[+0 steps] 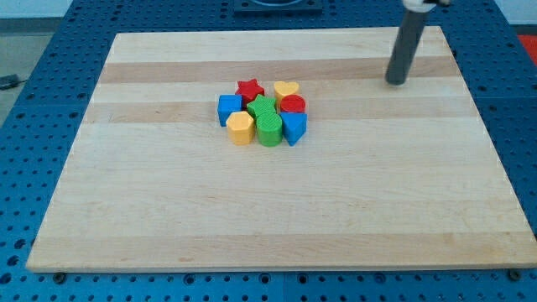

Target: Slide red circle in between the red star and yellow heart

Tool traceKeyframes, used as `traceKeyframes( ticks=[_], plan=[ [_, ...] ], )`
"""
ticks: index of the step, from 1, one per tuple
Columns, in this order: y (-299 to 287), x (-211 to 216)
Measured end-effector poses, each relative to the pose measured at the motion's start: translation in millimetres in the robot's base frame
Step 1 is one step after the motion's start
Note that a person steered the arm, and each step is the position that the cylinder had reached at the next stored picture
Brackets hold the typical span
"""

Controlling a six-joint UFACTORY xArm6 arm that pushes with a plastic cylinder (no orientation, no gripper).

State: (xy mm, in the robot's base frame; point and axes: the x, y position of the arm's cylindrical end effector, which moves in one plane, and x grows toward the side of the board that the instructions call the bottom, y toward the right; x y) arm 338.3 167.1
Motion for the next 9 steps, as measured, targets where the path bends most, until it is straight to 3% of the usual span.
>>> traceKeyframes(
  ticks=[3, 7, 9],
  plan=[
    [-94.6, 64.9],
    [-181.8, 61.4],
    [-194.9, 50.0]
  ],
)
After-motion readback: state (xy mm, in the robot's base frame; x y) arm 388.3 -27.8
